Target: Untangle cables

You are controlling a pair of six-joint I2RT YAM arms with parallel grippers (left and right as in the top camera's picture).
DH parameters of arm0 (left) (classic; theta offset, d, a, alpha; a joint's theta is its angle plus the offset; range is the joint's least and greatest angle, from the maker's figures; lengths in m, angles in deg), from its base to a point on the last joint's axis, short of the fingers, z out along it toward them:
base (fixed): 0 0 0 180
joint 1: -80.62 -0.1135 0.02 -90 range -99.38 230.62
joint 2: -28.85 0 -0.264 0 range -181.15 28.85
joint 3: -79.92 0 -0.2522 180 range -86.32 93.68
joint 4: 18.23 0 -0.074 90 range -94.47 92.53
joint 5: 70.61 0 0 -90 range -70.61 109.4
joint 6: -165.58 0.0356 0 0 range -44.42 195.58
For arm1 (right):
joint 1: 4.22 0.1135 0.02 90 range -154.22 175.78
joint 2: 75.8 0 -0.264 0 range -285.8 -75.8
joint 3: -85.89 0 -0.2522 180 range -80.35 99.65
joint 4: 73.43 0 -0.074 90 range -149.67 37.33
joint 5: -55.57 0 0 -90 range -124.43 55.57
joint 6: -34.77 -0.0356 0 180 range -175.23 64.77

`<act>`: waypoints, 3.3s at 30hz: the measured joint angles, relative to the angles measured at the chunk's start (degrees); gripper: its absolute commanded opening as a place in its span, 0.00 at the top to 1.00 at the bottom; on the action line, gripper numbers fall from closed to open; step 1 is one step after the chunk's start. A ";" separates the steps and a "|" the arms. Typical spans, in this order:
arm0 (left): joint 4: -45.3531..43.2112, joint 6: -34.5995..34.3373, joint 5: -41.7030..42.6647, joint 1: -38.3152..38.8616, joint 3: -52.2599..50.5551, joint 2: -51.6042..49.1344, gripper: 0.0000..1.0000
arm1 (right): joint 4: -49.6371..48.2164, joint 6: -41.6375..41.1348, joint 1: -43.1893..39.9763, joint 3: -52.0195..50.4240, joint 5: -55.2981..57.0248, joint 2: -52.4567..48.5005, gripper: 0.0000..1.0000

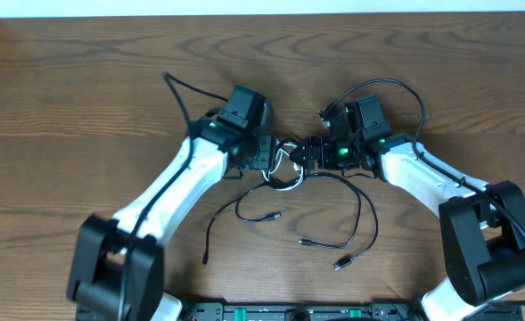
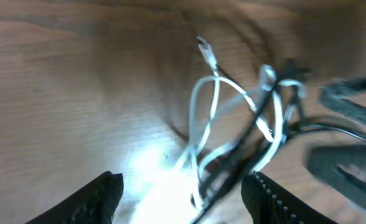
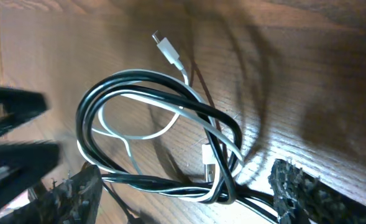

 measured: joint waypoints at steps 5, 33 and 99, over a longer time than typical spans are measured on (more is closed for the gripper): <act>-1.77 0.00 0.02 0.00 -0.17 -5.66 0.36 | -0.02 0.00 0.00 0.00 0.46 0.00 0.18; -2.16 0.42 0.20 0.04 -0.50 -6.91 0.64 | 0.42 1.49 1.62 0.00 11.67 0.00 0.51; -5.01 0.39 13.73 0.04 -3.21 7.63 0.92 | -12.63 -0.04 7.89 0.07 27.08 -2.01 0.46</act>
